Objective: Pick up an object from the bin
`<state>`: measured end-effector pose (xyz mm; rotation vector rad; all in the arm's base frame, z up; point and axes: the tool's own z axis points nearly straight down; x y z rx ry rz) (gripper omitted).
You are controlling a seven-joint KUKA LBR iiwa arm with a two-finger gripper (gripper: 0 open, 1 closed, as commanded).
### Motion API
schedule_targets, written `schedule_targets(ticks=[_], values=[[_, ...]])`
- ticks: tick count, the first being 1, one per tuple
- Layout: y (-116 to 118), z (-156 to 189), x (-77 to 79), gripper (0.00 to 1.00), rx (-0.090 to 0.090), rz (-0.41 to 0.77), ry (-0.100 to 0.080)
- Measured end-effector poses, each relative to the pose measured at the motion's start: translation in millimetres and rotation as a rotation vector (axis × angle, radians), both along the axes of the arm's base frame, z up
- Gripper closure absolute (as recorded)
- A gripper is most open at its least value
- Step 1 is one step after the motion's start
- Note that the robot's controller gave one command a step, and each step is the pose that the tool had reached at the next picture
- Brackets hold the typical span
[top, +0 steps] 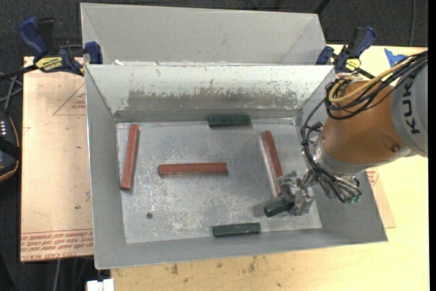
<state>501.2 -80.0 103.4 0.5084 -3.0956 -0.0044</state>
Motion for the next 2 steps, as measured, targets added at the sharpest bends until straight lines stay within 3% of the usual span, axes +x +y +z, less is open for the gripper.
schedule_targets(ticks=[1, 2], values=[[-4.2, 23.4, 0.5, 1.0, 0.001, -0.012, -0.005], [25.0, 113.4, 0.2, 1.0, -0.001, 0.015, -0.008]])
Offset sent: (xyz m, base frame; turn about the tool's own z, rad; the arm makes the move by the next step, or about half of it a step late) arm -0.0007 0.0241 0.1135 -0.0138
